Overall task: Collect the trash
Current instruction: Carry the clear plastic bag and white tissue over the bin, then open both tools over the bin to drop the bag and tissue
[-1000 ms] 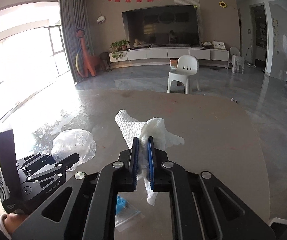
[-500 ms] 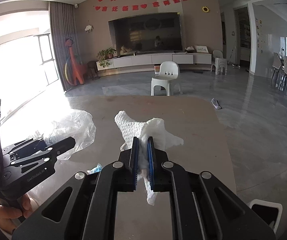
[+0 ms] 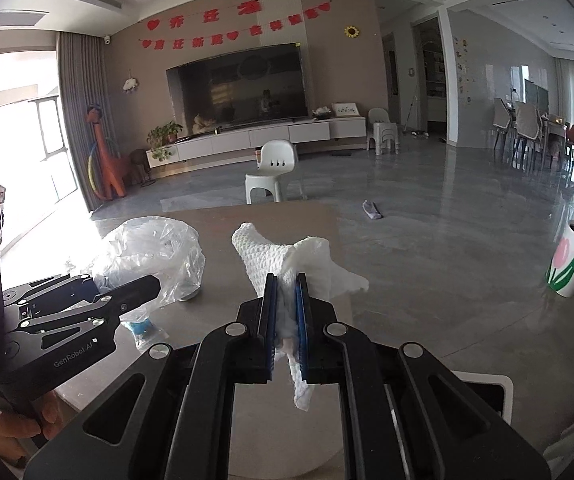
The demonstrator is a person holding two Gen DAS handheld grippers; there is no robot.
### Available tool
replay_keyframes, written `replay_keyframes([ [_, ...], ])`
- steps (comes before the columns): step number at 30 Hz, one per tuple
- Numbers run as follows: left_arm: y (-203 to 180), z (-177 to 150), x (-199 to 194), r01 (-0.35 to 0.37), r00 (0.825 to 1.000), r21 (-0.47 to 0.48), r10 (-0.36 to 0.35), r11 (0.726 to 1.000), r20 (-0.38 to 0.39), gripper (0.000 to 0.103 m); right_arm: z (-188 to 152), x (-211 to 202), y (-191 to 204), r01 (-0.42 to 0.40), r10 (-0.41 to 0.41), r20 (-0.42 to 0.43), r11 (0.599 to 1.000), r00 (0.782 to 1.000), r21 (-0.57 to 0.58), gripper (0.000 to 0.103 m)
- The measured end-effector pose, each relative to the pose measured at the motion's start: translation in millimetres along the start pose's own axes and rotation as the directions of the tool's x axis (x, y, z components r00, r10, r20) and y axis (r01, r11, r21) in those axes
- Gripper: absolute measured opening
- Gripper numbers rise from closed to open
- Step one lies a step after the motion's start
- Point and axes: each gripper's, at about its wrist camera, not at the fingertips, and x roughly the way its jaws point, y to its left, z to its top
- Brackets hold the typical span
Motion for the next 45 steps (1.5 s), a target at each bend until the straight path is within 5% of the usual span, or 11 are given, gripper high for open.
replay_keyframes([
  [11, -91, -1, 35, 0.165, 0.986, 0.099, -0.160, 0.981, -0.052, 0.028, -29, -26, -82, 0.127, -0.127, -0.014, 0.989, 0.992, 0.075, 0.010],
  [24, -183, -20, 87, 0.312, 0.939, 0.141, -0.283, 0.939, -0.196, 0.028, -77, -40, -155, 0.233, -0.223, -0.072, 0.954, 0.972, 0.188, 0.010],
  [45, -263, -59, 161, 0.377, 0.879, 0.175, -0.292, 0.909, -0.378, 0.029, -118, -22, -225, 0.308, -0.265, -0.184, 0.914, 0.946, 0.265, 0.011],
])
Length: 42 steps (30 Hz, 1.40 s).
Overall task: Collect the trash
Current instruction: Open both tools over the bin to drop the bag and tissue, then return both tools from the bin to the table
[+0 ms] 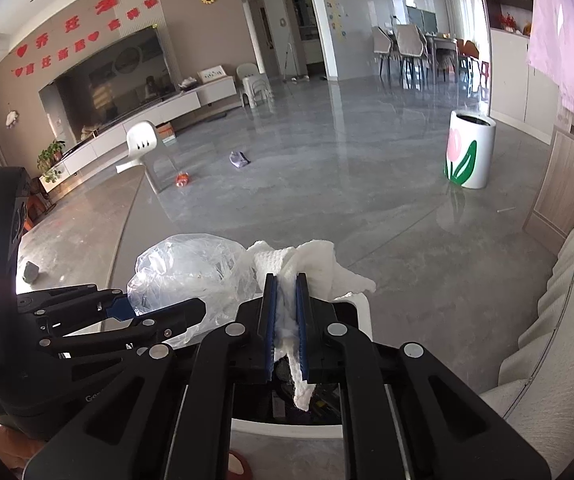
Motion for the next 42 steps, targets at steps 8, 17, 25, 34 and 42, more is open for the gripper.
replay_keyframes([
  [8, 1, 0, 22, -0.031, 0.998, -0.017, 0.030, 0.999, -0.050, 0.094, 1, 12, -6, 0.020, -0.020, -0.020, 1.000, 1.000, 0.009, 0.011],
  [17, 13, -1, 20, -0.079, 0.995, -0.026, 0.078, 0.997, -0.059, 0.094, 4, 17, -4, 0.016, -0.016, -0.014, 1.000, 1.000, 0.000, 0.011],
  [25, 52, -1, -7, -0.185, 0.983, -0.107, 0.184, 0.977, -0.020, 0.094, 0, 38, 2, -0.002, 0.001, -0.043, 1.000, 0.999, -0.012, 0.011],
  [34, 82, -5, -37, -0.261, 0.963, -0.149, 0.269, 0.954, 0.033, 0.095, -3, 65, 12, 0.038, -0.048, -0.134, 0.996, 0.990, -0.074, 0.099],
  [42, 110, -19, -76, -0.313, 0.938, -0.212, 0.336, 0.926, 0.085, 0.096, 18, 42, 39, 0.005, -0.011, -0.043, 0.991, 0.999, -0.130, 0.099],
])
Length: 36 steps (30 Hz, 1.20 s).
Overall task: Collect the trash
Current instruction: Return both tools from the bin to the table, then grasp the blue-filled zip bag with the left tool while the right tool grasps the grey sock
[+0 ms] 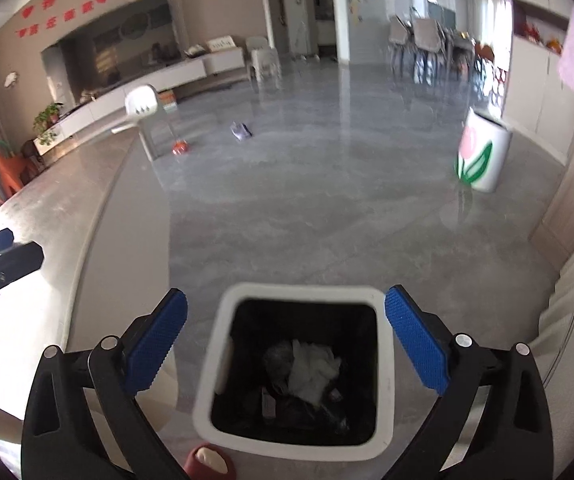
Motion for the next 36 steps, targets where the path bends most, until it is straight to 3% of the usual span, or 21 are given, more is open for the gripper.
replay_keyframes([
  [10, 86, -16, -41, -0.121, 0.992, -0.132, 0.126, 0.984, 0.024, 0.096, 32, -13, 97, -0.148, 0.159, 0.071, 0.978, 0.985, -0.144, 0.099],
  [19, 165, -37, -81, -0.215, 0.972, -0.274, 0.234, 0.937, 0.038, 0.097, 44, -18, 184, -0.254, 0.279, 0.070, 0.934, 0.958, -0.252, 0.099],
  [31, 265, -72, -74, -0.289, 0.952, -0.415, 0.304, 0.862, -0.032, 0.097, 43, 5, 303, -0.355, 0.386, 0.008, 0.857, 0.923, -0.375, 0.099],
  [36, 286, -89, -58, -0.284, 0.956, -0.457, 0.285, 0.843, -0.070, 0.097, 41, 21, 338, -0.385, 0.410, -0.025, 0.831, 0.912, -0.402, 0.099],
])
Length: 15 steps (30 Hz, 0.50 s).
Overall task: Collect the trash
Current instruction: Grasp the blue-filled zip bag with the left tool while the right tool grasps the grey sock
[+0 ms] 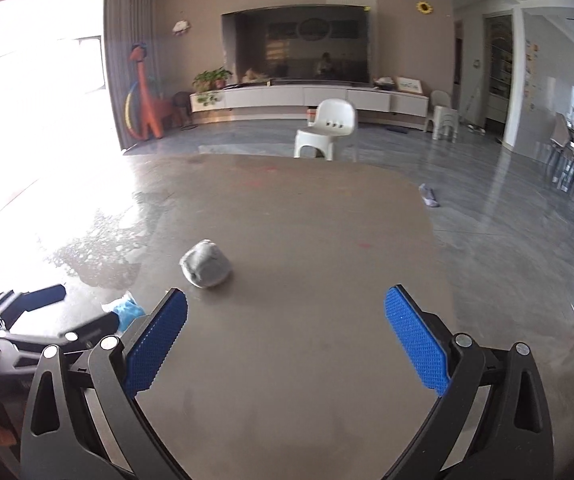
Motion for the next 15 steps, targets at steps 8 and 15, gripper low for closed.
replay_keyframes([
  [8, 12, -8, 34, 0.026, 0.997, -0.017, -0.027, 1.000, -0.070, 0.097, 3, 30, 21, -0.030, 0.029, -0.038, 0.999, 0.999, -0.024, 0.099],
  [15, 11, -16, 50, -0.017, 0.995, 0.070, 0.023, 0.997, -0.096, 0.044, 1, 46, 28, -0.041, 0.038, -0.064, 0.998, 0.997, -0.038, 0.099],
])
